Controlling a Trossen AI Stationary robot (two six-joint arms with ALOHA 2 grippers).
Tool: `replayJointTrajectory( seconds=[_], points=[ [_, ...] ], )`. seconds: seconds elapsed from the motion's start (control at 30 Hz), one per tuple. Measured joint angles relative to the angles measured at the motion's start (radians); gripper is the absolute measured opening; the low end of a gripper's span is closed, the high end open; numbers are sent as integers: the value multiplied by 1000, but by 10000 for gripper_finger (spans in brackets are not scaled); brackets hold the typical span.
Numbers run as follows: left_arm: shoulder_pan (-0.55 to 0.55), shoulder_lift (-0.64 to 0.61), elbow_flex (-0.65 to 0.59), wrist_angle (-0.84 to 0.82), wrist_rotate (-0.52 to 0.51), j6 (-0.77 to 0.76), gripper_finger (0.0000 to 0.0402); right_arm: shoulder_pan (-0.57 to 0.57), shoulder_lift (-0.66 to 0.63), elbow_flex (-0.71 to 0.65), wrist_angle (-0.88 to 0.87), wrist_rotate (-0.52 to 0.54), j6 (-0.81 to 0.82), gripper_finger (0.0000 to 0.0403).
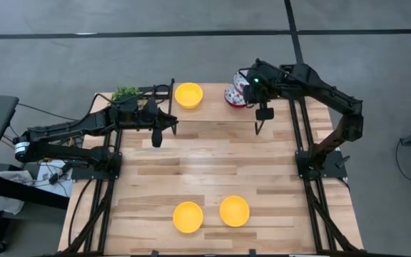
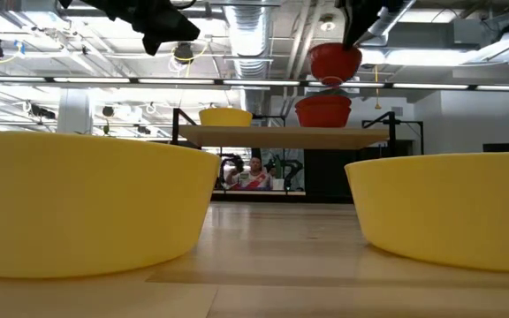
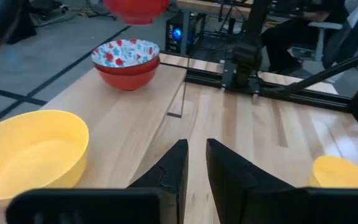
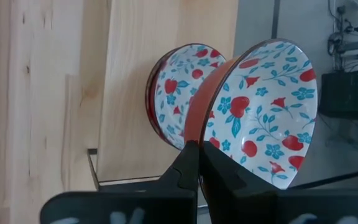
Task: Pick & Place Mini bowls
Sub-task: Stack the white bowl on top of the white bowls on the shelf
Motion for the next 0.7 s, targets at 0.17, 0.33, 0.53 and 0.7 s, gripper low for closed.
replayJointTrajectory(
  seconds=[0.17,0.33,0.53,0.7],
  points=[
    [0,0,0,9,-12,0,57,-17,0,-34,36,-22,-27,0],
    [0,0,0,15,-29,0,57,-21,0,-64,88,-21,-38,0],
    [0,0,0,16,-29,0,57,-21,0,-127,105,-24,-42,0],
    [0,0,0,15,-29,-3,57,-21,-1,-159,154,-23,-44,0]
  ],
)
